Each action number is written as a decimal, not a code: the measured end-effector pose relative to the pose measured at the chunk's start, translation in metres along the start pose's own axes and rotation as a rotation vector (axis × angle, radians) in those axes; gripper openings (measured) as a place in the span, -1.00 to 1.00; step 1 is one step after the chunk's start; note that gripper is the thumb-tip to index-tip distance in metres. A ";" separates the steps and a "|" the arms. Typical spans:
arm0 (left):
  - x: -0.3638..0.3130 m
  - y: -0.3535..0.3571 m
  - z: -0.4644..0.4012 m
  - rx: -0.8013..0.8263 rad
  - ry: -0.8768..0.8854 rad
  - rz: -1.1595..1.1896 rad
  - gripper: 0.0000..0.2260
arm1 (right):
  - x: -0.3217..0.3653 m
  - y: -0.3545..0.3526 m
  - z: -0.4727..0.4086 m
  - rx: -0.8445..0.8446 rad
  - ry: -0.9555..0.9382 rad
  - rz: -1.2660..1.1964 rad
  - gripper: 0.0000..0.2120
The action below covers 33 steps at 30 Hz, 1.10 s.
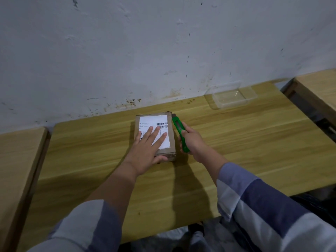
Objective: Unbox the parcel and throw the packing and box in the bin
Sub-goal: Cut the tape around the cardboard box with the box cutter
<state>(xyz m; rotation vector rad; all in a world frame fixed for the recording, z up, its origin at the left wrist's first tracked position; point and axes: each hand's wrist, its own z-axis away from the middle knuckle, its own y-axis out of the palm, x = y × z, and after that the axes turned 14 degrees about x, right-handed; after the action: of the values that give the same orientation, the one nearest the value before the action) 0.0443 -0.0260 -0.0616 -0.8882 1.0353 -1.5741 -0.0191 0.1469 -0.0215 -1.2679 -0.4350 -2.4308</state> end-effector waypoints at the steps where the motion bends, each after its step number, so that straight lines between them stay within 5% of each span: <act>1: 0.000 -0.003 0.001 0.023 0.009 -0.004 -0.20 | -0.001 0.000 0.001 0.006 -0.002 0.010 -0.55; 15: -0.009 -0.002 0.000 0.003 -0.091 0.045 -0.27 | -0.024 -0.005 0.030 0.024 -0.021 0.253 -0.54; 33: -0.011 -0.001 0.003 -0.071 -0.096 0.131 -0.25 | -0.027 -0.012 0.022 -0.031 -0.055 0.007 -0.61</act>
<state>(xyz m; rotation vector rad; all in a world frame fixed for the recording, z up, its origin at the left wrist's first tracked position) 0.0495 -0.0160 -0.0603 -0.9169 1.0645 -1.3800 0.0056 0.1719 -0.0326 -1.3497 -0.4089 -2.4097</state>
